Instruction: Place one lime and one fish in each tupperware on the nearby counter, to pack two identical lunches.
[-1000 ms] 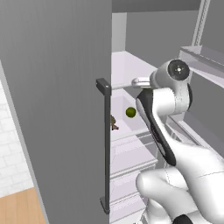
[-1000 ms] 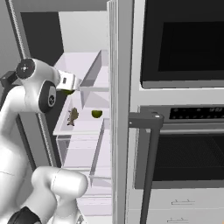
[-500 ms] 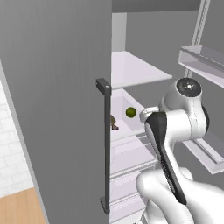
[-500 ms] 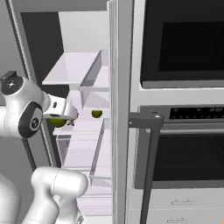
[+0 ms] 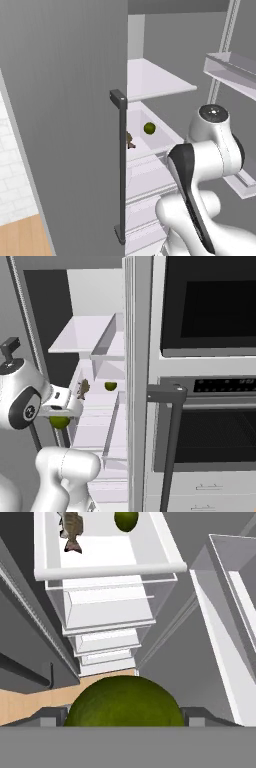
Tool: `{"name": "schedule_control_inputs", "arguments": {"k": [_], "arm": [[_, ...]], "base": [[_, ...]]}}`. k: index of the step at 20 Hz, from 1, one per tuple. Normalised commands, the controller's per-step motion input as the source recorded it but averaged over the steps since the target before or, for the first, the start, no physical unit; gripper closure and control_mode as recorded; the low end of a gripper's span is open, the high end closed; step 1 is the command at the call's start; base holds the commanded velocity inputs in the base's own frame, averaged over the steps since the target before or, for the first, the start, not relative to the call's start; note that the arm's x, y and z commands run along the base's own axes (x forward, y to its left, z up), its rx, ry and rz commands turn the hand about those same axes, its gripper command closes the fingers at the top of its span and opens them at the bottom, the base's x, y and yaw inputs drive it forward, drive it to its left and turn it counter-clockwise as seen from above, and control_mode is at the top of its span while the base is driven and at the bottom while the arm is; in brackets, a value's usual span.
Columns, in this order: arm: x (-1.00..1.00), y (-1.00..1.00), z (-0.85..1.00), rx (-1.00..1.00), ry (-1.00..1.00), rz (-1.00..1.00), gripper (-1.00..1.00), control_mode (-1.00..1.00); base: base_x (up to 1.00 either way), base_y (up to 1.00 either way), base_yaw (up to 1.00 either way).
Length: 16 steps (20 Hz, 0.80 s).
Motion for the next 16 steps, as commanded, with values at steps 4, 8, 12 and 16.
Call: {"name": "schedule_control_inputs", "arguments": {"k": [4, 8, 12, 16], "arm": [[0.0, 0.0, 0.0, 0.0, 0.0, 0.0, 1.0, -1.0], [-0.13, 0.0, 0.0, 0.0, 0.0, 0.0, 1.0, -1.0], [0.0, 0.0, 0.0, 0.0, 0.0, 0.0, 1.0, 1.0], [0.0, 0.0, 0.0, 0.0, 0.0, 0.0, 1.0, 1.0]], "base": [[0.0, 0.0, 0.0], [0.0, 0.0, 0.0], [-0.92, 0.0, 0.0], [-1.0, 0.0, -0.08]]}}
